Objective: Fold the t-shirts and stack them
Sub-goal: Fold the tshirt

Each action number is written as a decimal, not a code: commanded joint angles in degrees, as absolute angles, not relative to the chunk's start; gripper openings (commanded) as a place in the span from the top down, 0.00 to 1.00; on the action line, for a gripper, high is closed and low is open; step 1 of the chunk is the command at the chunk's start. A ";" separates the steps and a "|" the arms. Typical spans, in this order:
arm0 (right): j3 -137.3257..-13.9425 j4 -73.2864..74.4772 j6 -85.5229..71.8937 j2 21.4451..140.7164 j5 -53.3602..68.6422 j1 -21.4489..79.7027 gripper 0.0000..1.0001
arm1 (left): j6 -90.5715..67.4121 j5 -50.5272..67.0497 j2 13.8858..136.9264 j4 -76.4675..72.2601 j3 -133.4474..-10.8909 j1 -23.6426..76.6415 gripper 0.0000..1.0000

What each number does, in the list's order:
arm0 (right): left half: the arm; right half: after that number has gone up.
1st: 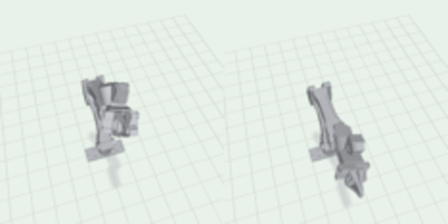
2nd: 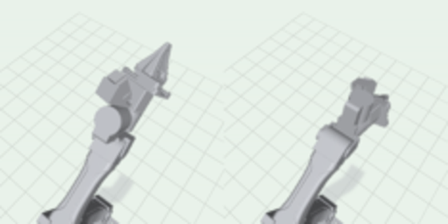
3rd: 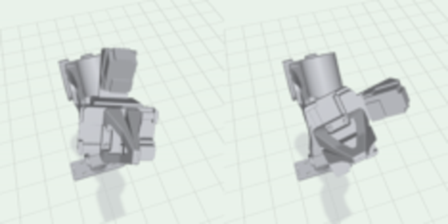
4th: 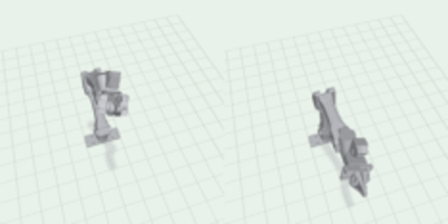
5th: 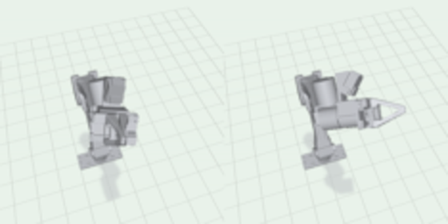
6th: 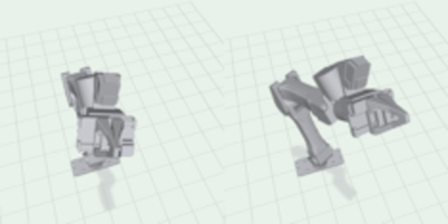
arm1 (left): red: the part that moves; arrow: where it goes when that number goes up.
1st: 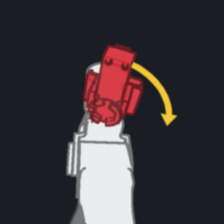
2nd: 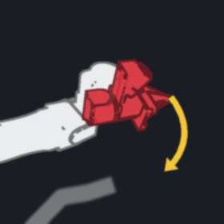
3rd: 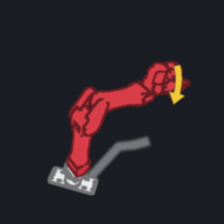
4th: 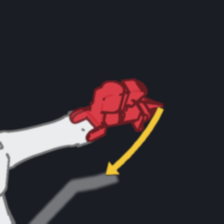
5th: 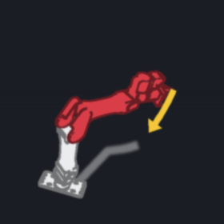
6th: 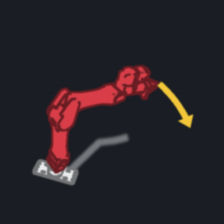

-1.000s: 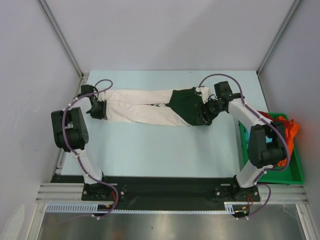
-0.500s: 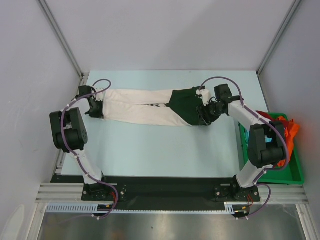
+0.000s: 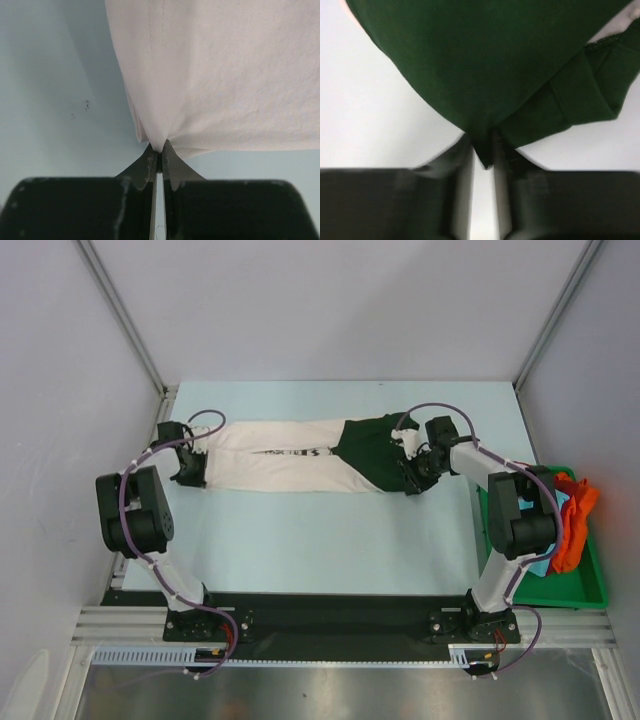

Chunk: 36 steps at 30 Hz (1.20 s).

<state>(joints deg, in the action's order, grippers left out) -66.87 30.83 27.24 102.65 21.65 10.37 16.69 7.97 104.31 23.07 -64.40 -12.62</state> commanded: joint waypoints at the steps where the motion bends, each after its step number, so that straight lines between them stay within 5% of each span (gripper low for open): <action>1: -70.04 33.30 30.32 104.32 22.15 9.93 0.84 | 20.56 4.13 101.87 29.09 -61.79 -13.01 0.93; 4: -69.96 34.37 31.38 105.73 22.50 8.53 1.00 | 22.84 2.55 100.90 29.27 -61.17 -12.92 0.95; 28: -88.76 34.81 38.23 122.52 18.28 2.37 1.00 | 25.14 1.84 86.14 33.22 -49.31 -12.83 0.94; 31: -89.91 34.63 37.97 123.75 18.63 2.37 1.00 | 25.93 4.12 83.15 35.15 -47.90 -13.01 0.85; 34: -90.70 34.98 38.23 123.49 18.37 2.37 0.84 | 27.86 9.83 77.20 38.65 -47.99 -12.92 0.59; 36: -90.09 35.33 38.06 121.39 17.58 2.11 0.69 | 28.56 12.55 73.41 40.33 -49.47 -12.92 0.52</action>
